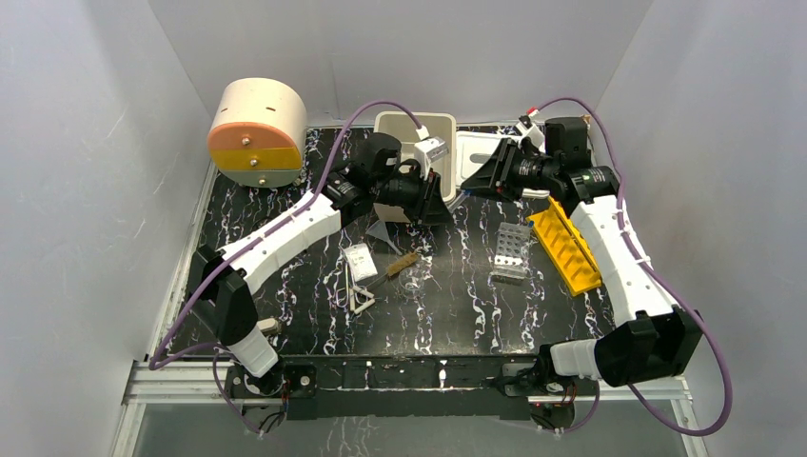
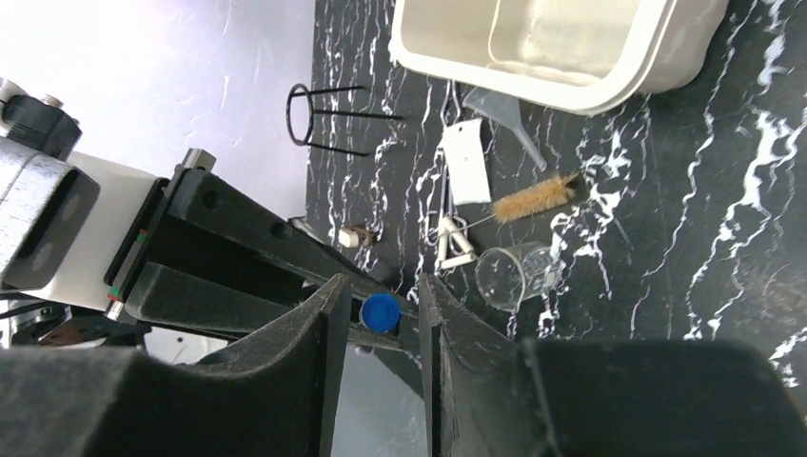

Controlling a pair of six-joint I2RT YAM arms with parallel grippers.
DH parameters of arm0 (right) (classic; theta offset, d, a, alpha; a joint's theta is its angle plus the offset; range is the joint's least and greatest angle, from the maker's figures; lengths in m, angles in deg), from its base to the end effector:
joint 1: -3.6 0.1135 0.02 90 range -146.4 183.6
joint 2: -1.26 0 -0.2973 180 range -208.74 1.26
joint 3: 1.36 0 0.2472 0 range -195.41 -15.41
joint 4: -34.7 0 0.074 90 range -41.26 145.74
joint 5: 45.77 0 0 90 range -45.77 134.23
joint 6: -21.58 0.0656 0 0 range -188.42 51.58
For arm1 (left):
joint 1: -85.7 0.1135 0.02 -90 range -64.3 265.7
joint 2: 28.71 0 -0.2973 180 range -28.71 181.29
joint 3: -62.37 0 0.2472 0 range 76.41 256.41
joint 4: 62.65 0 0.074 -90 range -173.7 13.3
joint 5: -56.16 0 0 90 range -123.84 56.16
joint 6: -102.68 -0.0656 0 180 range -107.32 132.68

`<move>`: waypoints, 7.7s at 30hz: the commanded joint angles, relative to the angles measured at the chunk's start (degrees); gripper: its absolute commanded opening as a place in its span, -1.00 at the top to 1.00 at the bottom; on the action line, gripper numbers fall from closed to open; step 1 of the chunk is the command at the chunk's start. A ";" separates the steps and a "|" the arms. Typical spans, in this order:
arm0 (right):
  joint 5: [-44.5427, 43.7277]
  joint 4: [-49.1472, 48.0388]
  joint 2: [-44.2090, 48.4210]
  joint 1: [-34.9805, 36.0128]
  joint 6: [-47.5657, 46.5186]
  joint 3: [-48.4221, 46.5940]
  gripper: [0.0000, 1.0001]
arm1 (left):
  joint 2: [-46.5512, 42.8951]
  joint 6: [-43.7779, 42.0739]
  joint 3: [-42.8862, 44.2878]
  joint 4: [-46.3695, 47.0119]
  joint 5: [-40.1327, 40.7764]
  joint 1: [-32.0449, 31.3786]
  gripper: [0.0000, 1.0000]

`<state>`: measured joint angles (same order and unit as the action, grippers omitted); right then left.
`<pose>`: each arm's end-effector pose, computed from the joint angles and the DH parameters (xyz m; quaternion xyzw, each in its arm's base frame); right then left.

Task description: Organize the chemistry lab equipment

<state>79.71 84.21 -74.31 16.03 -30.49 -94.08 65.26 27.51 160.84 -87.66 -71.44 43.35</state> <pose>0.2748 0.0996 0.4061 0.0409 0.8463 0.4369 0.3019 0.2724 -0.3024 0.3853 0.3634 0.7118 -0.4907 0.3470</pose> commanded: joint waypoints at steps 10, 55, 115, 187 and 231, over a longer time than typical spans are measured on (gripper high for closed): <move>7.32 -1.52 2.03 -0.38 4.90 2.55 0.27 | -1.07 -4.71 2.70 -2.26 -5.15 -0.10 1.00; -56.20 -29.44 17.23 -4.24 -19.88 39.06 0.65 | -2.26 3.16 -3.08 -4.14 4.31 5.28 -0.88; -52.27 -28.13 4.74 -4.39 -18.40 33.37 0.16 | -4.21 6.44 -6.51 -0.88 0.83 9.36 -0.87; -46.94 -15.81 -2.61 32.73 -13.91 12.23 -0.25 | -5.98 12.30 -8.06 -30.68 56.61 36.85 1.00; -53.15 -23.01 -4.84 9.31 -9.30 1.25 -0.29 | 8.74 2.44 35.25 -19.52 19.57 19.19 1.00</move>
<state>26.42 65.36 -82.35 26.76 -40.37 -94.78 66.64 30.48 189.18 -108.84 -52.86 64.62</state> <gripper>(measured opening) 0.645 0.059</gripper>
